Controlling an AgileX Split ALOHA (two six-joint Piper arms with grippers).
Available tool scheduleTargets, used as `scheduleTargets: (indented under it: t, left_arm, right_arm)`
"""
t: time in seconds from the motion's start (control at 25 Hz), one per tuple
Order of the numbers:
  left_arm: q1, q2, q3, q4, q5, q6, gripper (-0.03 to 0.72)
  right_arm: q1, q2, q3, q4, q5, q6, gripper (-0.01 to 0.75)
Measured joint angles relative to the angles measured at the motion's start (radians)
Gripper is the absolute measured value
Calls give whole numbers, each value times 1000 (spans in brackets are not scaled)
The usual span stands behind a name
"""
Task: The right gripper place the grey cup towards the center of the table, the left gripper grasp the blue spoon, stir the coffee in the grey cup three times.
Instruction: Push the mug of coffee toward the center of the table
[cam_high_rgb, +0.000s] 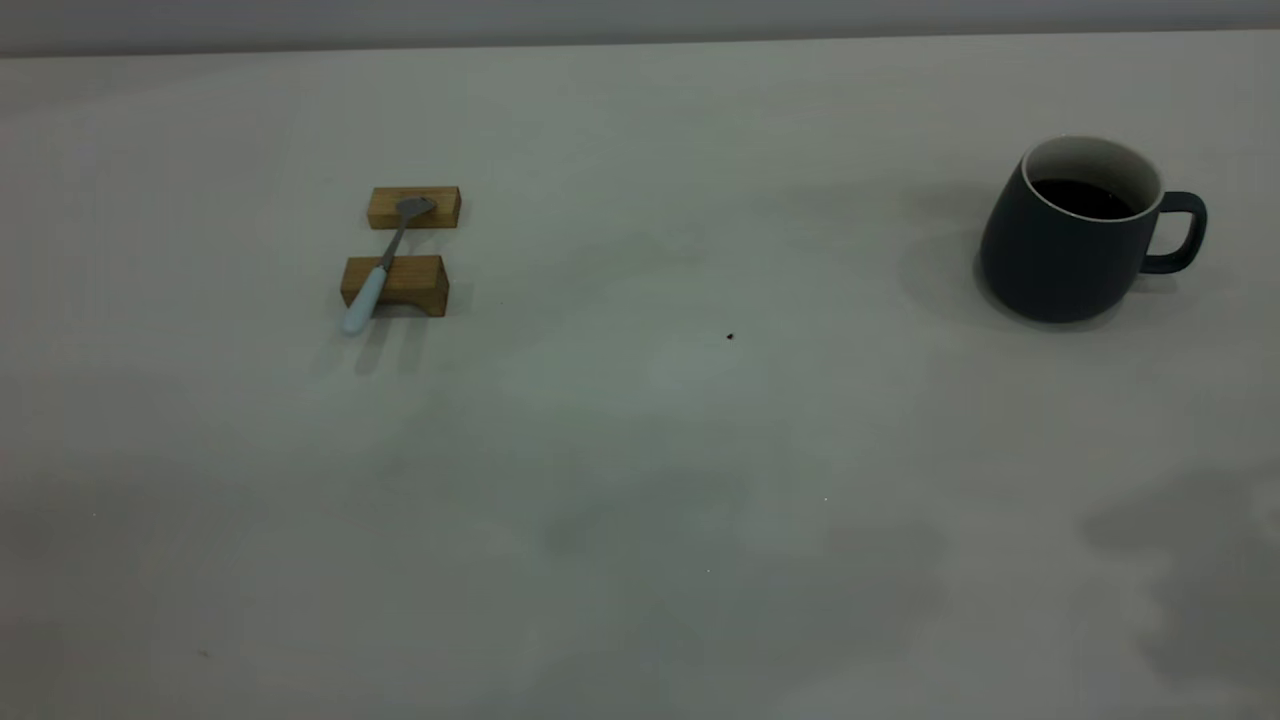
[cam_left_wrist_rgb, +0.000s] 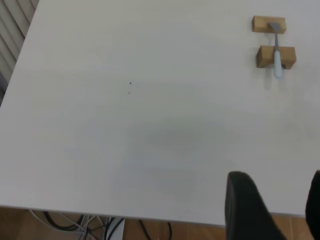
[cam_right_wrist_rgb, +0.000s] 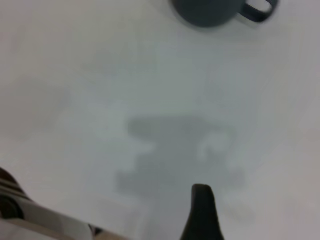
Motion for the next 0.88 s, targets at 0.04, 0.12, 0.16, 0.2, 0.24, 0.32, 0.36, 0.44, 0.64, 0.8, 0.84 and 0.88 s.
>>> scheduleTargets:
  t: [0.04, 0.12, 0.16, 0.2, 0.24, 0.32, 0.36, 0.44, 0.64, 0.8, 0.84, 0.88]
  left_arm:
    - [0, 0, 0, 0, 0, 0, 369]
    - [0, 0, 0, 0, 0, 0, 369]
    - [0, 0, 0, 0, 0, 0, 369]
    - [0, 0, 0, 0, 0, 0, 369]
    - [0, 0, 0, 0, 0, 0, 369]
    - [0, 0, 0, 0, 0, 0, 369]
    - [0, 0, 0, 0, 0, 0, 369]
    - [0, 0, 0, 0, 0, 0, 369]
    - [0, 0, 0, 0, 0, 0, 369]
    - [0, 0, 0, 0, 0, 0, 369]
    - [0, 0, 0, 0, 0, 0, 369]
    - [0, 0, 0, 0, 0, 0, 369]
  right_arm:
    - [0, 67, -37, 3, -11, -25, 628]
    - [0, 182, -109, 21, -31, -78, 619]
    - [0, 240, -153, 21, -38, -106, 612]
    - [0, 287, -183, 28, -41, -132, 603]
    - [0, 342, -212, 31, -42, -163, 596]
    - [0, 449, -283, 33, -42, -226, 577]
    - [0, 493, -315, 36, -43, -262, 568]
    - [-13, 591, -391, 46, -45, -347, 554]
    - [-96, 761, -524, 52, -55, -606, 537]
    - [-155, 861, -573, 135, -74, -830, 537]
    - [-163, 886, -581, 180, -84, -900, 537]
    - [-171, 910, -586, 226, -97, -978, 537]
